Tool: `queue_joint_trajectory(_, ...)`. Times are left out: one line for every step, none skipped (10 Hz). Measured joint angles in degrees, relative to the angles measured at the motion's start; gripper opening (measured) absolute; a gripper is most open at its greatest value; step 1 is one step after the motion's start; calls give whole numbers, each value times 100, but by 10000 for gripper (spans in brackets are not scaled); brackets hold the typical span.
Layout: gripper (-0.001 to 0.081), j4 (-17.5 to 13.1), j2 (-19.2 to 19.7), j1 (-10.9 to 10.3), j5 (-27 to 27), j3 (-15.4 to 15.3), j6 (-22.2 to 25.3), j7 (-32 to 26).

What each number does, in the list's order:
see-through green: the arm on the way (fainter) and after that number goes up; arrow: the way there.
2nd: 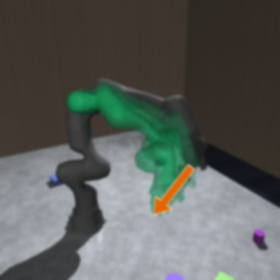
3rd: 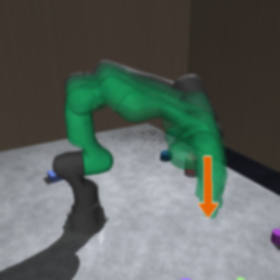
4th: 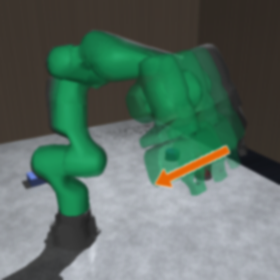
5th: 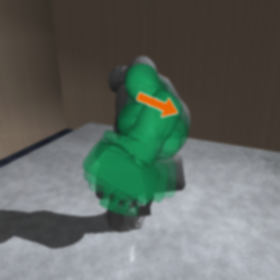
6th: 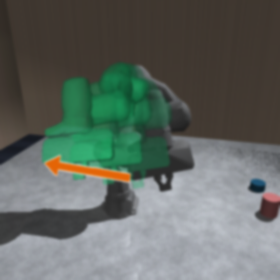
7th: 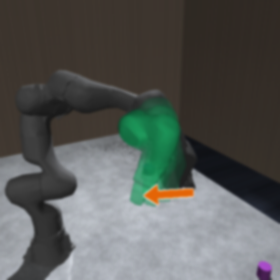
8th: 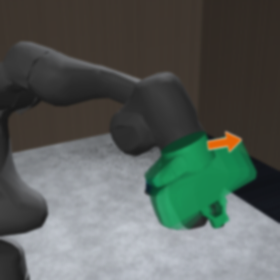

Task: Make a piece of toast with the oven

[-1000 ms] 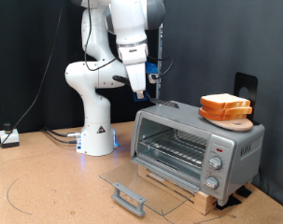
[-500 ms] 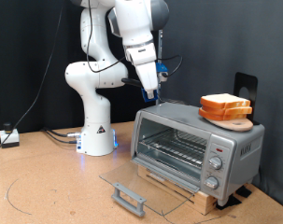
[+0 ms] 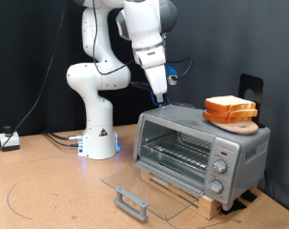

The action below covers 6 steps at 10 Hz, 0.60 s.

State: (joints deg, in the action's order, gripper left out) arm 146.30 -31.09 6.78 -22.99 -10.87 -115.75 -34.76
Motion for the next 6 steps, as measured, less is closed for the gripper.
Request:
queue_joint_trajectory(396, 0, 14, -2, -60, -50, -38, 23)
queue_joint_trajectory(396, 0, 26, -8, -137, -94, -77, 25)
queue_joint_trajectory(396, -1, 36, -11, -198, -138, -103, 33)
queue_joint_trajectory(396, -4, 51, -11, -230, -187, -117, 61)
queue_joint_trajectory(396, -6, 66, -11, -243, -236, -135, 105)
queue_joint_trajectory(396, -7, 75, -11, -269, -273, -171, 136)
